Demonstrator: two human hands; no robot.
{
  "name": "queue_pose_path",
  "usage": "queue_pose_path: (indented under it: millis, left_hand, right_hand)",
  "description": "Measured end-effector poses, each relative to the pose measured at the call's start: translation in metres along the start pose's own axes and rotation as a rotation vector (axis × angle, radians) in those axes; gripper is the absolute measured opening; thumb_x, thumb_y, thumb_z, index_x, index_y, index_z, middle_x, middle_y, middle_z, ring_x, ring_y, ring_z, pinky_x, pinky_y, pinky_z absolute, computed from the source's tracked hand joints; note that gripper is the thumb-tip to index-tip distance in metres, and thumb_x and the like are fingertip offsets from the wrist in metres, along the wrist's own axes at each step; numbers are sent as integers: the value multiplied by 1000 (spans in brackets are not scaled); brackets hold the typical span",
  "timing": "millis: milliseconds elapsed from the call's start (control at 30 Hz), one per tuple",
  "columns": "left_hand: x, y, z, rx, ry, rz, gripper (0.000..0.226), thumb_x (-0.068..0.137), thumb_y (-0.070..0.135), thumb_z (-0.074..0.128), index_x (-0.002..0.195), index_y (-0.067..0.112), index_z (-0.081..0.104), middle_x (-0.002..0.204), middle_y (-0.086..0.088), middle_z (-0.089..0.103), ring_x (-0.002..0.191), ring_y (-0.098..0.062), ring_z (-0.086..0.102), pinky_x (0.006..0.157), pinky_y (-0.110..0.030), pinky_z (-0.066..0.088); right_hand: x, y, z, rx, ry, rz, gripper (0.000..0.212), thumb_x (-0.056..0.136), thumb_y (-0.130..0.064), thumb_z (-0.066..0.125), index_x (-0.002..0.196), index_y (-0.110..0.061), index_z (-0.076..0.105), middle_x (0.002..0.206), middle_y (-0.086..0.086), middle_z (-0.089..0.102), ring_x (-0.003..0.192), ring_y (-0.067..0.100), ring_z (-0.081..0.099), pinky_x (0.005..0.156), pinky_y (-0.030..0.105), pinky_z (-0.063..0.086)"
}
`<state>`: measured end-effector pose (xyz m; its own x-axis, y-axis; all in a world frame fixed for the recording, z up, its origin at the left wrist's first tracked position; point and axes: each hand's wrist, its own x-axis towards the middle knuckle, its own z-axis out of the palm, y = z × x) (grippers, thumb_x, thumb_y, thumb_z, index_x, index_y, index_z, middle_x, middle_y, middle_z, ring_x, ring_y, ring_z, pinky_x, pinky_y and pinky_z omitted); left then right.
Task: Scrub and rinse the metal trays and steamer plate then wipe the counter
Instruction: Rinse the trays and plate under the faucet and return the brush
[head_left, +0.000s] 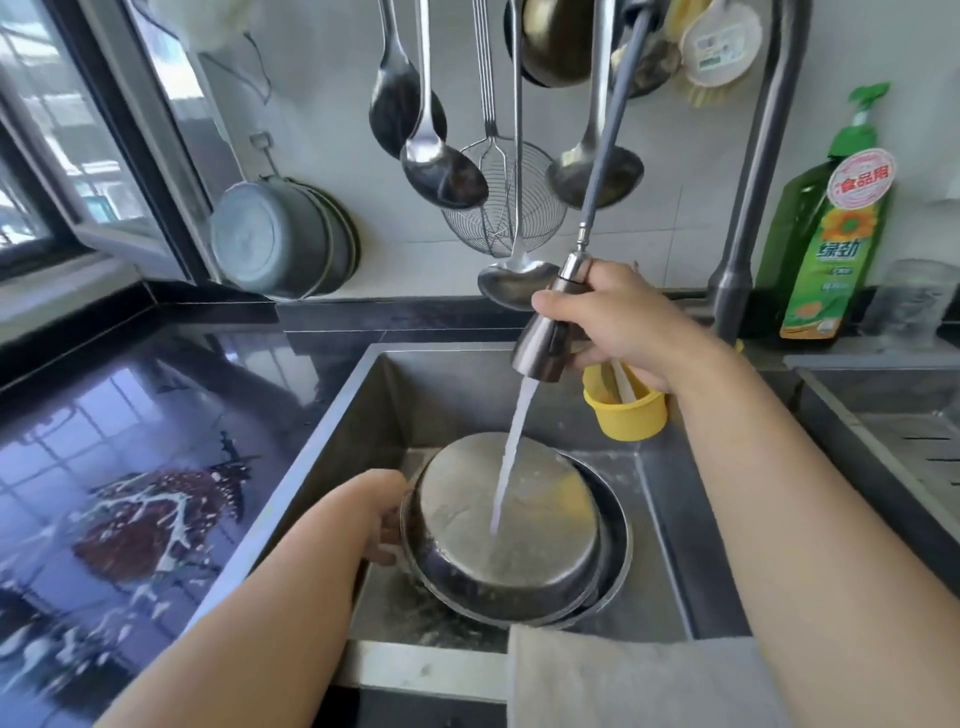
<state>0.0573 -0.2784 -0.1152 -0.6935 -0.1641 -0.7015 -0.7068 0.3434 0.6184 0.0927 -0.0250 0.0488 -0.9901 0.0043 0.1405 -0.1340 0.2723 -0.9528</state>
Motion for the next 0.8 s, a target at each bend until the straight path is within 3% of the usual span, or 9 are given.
queue_pose_path:
  millis: [100,167,233,300,367,467,600,800]
  left_hand:
    - [-5,6,2,-86,46,84,28,96,17,51,68,16,56,53,1,56,65,-23,50,74,-32,43]
    - [-12,12,6,-118,38,148,27,99,11,55,73,15,64,46,1,56,52,-19,51,59,-25,44]
    - [-6,17,10,-82,64,249,17,100,8,57,103,2,73,67,-5,64,58,-18,58,65,-25,52]
    - [-2,20,11,-9,92,302,25,102,8,56,122,-4,66,86,-6,62,73,-20,60,73,-30,55]
    - [-4,24,11,39,97,317,13,104,8,52,101,8,64,80,-2,54,69,-17,55,71,-30,52]
    - [-4,25,13,42,130,336,28,101,5,51,75,14,50,72,-2,54,58,-14,53,53,-24,51]
    - [-5,23,18,-256,8,336,27,93,-9,47,73,2,60,62,-9,55,40,-16,51,45,-23,43]
    - [-16,25,20,-427,-269,380,42,104,-8,39,73,1,66,71,-11,60,56,-17,58,55,-26,56]
  right_hand:
    - [1,-2,5,18,11,-11,5,97,-21,67,100,-23,66,99,2,74,92,19,74,61,33,61]
    - [2,-2,7,28,15,-10,5,96,-20,67,98,-24,67,98,2,74,91,19,74,61,35,61]
    - [2,-3,8,37,11,-3,5,96,-20,68,100,-24,68,98,4,74,92,20,74,67,40,63]
    - [2,-4,8,44,7,2,7,95,-20,69,102,-22,69,97,4,74,92,21,75,69,43,64]
    - [1,-6,10,52,1,0,10,95,-20,69,105,-19,69,99,7,75,91,22,75,69,43,64]
    - [0,-8,15,70,-5,-7,16,96,-20,68,110,-13,69,105,11,75,92,21,75,73,48,64]
    - [1,-9,22,49,17,-37,15,94,-23,70,107,-15,70,101,7,75,90,19,75,72,48,64]
    - [7,-3,20,20,71,-48,20,94,-23,70,113,-16,70,104,5,74,93,20,74,75,46,64]
